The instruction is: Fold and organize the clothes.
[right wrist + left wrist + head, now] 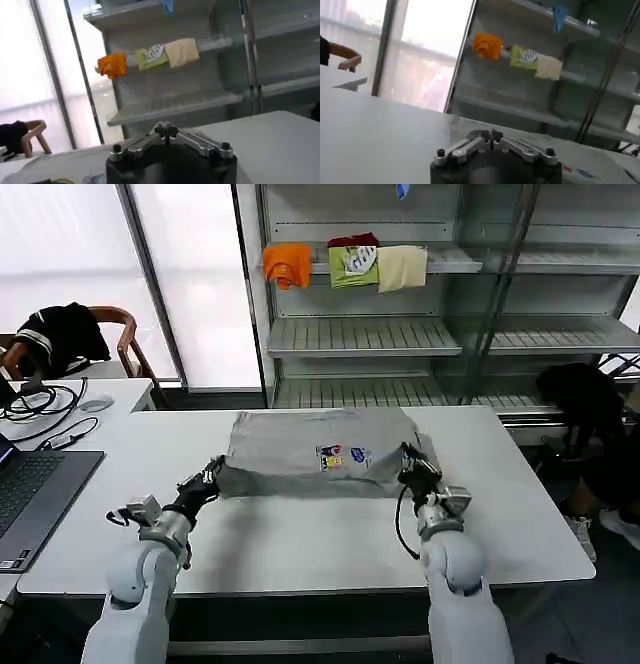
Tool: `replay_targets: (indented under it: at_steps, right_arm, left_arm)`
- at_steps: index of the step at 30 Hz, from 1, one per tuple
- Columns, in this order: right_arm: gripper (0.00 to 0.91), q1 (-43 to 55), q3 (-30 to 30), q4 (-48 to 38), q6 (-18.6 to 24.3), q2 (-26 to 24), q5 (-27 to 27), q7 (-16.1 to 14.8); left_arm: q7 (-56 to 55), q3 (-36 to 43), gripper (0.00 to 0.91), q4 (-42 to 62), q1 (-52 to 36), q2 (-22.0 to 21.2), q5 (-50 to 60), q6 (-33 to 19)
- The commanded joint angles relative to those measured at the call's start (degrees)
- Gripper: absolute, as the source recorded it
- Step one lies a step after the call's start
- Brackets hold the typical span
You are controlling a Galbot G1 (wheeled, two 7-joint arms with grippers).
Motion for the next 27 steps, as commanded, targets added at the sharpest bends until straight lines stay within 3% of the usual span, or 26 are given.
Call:
replay_targets:
  at_steps: [1,3,4,5,6,8,15,20,23,26,27]
  right_arm:
    - [0.000,8.1,0.1,-10.9,-0.5,0.8,-3.4,-0.4]
    - [0.000,8.4,0.2,-11.5,-0.8,1.0,-4.2,-0.5]
    - [0.292,8.5,0.1,-11.6,-1.0,1.0,-4.6,-0.4]
    - [0.907,8.6,0.2,-11.8,-1.1,1.1,-5.1,-0.6]
    - [0.907,8.7,0.2,-12.1,-0.5,1.3,-5.6,-0.4]
    - [0.907,8.9,0.3,-12.4,0.0,1.4,-5.6,-0.4]
    - [0.907,10.7,0.5,-12.9,3.6,1.6,-4.2,1.0]
    - [0.907,9.6,0.6,-11.3,2.5,0.8,-4.2,1.1]
    - [0.907,6.6,0.7,-7.6,-2.6,-0.7,-4.4,0.2]
    - [0.907,2.9,0.9,-1.0,-14.2,-3.6,-5.9,-1.6]
    - [0.907,1.8,1.0,0.2,-14.6,-5.1,-6.4,-1.7]
  left_arm:
    - [-0.1,0.6,0.000,7.0,-4.3,-0.1,6.2,-0.1]
    - [-0.2,0.6,0.000,7.5,-4.6,-0.1,6.8,0.1]
    - [-0.1,0.7,0.010,7.6,-4.7,-0.1,6.9,0.3]
    - [-0.1,0.7,0.020,7.7,-4.8,-0.1,7.1,0.5]
    - [-0.3,0.9,0.494,7.8,-4.9,-0.1,7.8,0.6]
    - [-0.3,1.0,0.907,8.0,-5.0,-0.2,8.3,0.5]
    - [-0.3,1.5,0.907,7.0,-4.6,-0.3,9.7,-0.3]
    - [-0.4,1.8,0.907,5.7,-3.7,-0.3,10.4,-0.2]
    - [-0.4,1.9,0.907,5.2,-2.6,-0.3,11.4,0.2]
    - [0.8,2.2,0.907,3.5,-1.4,-0.2,16.6,7.0]
    - [1.1,2.5,0.907,3.3,-0.7,-0.1,17.5,6.8]
